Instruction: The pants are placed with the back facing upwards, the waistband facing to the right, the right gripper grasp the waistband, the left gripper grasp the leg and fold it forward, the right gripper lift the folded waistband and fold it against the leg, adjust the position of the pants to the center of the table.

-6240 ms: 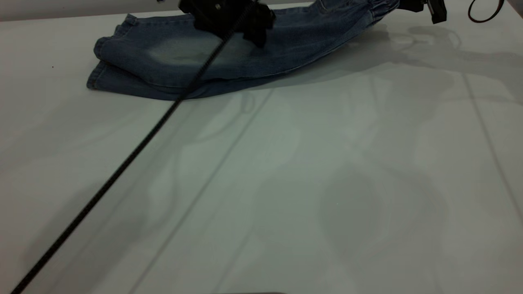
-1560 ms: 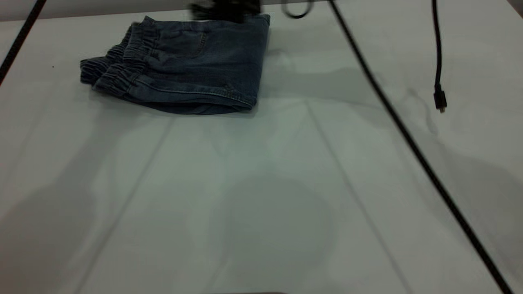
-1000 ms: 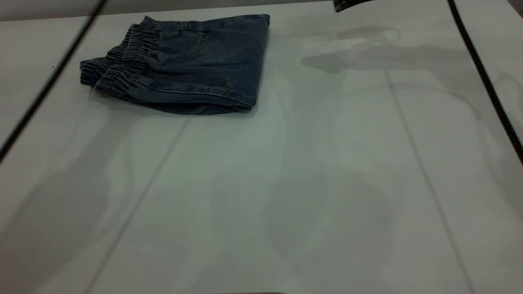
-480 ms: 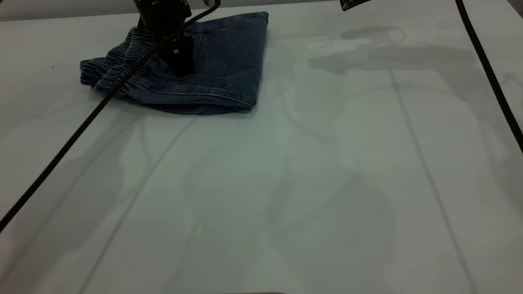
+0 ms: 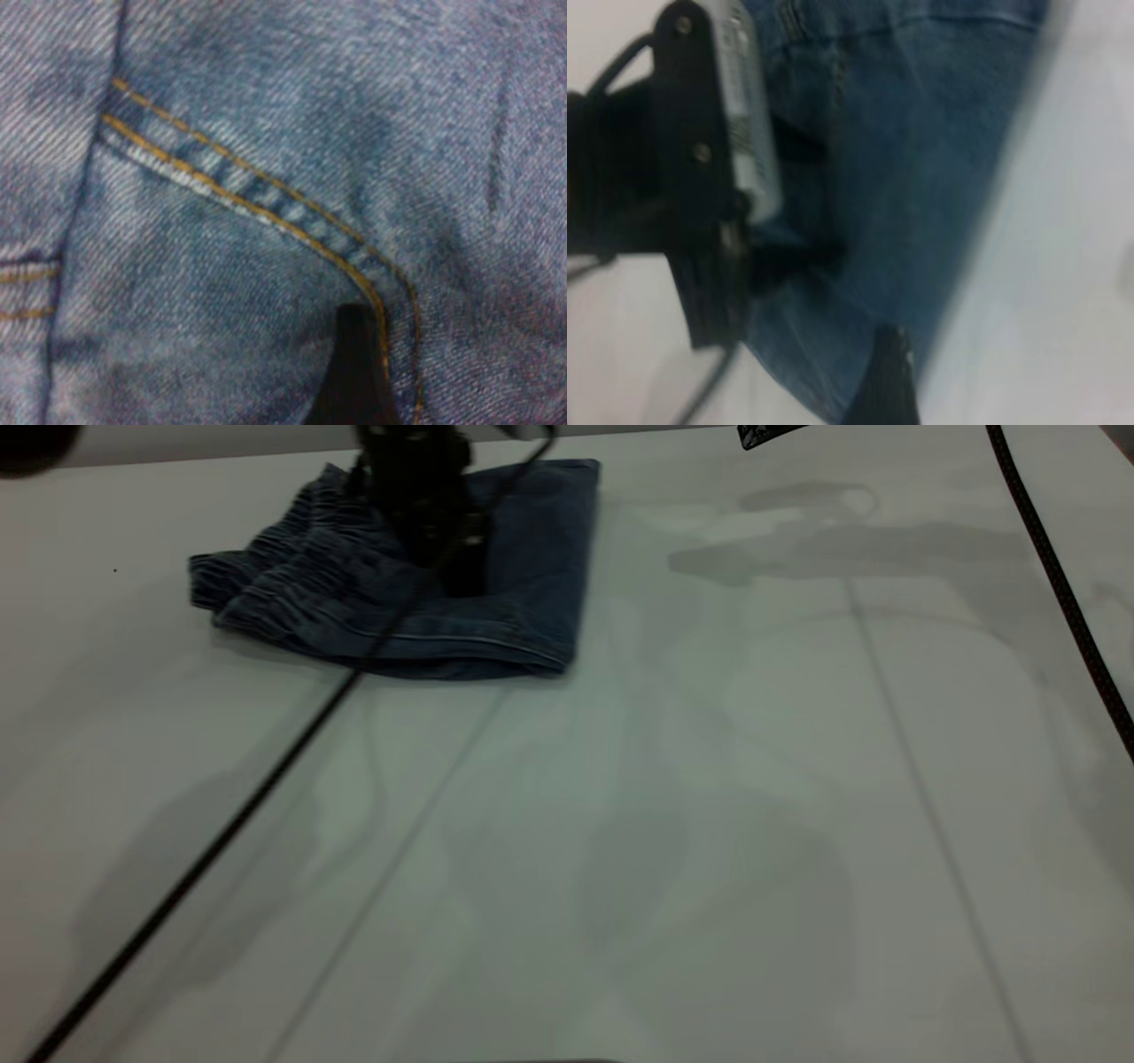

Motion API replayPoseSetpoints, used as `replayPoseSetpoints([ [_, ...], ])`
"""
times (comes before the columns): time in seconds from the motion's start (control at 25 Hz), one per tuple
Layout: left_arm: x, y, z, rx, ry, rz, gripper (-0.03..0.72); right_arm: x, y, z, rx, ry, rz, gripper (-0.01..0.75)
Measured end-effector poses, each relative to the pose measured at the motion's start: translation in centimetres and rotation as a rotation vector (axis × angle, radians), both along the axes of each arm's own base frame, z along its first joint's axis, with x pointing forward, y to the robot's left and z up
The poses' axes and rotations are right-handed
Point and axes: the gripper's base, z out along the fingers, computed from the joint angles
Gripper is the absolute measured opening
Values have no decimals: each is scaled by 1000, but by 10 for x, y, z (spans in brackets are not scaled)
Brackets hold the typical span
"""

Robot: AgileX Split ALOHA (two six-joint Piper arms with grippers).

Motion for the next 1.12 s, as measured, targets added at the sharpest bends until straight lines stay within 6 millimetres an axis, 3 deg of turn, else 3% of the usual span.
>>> replayPoseSetpoints([
  [0.12,-9,-29,2,-31,2,48,525,0,0,0,0,0,0,576],
  [0.28,-18,-53,3,-69,9,98,525,0,-1,0,0,1,-2,576],
  [0.72,-17,-54,9,-57,-9,252,525,4,-26,2,1,2,-38,576],
  [0.88,-14,-51,42,-56,-82,286,525,8,-31,15,-31,-36,-12,576],
  [1.04,-15,-48,102,-109,-180,314,525,10,-35,45,-100,-67,19,576],
  [1.12,-18,-46,132,-138,-228,328,525,12,-36,70,-126,-103,17,576],
])
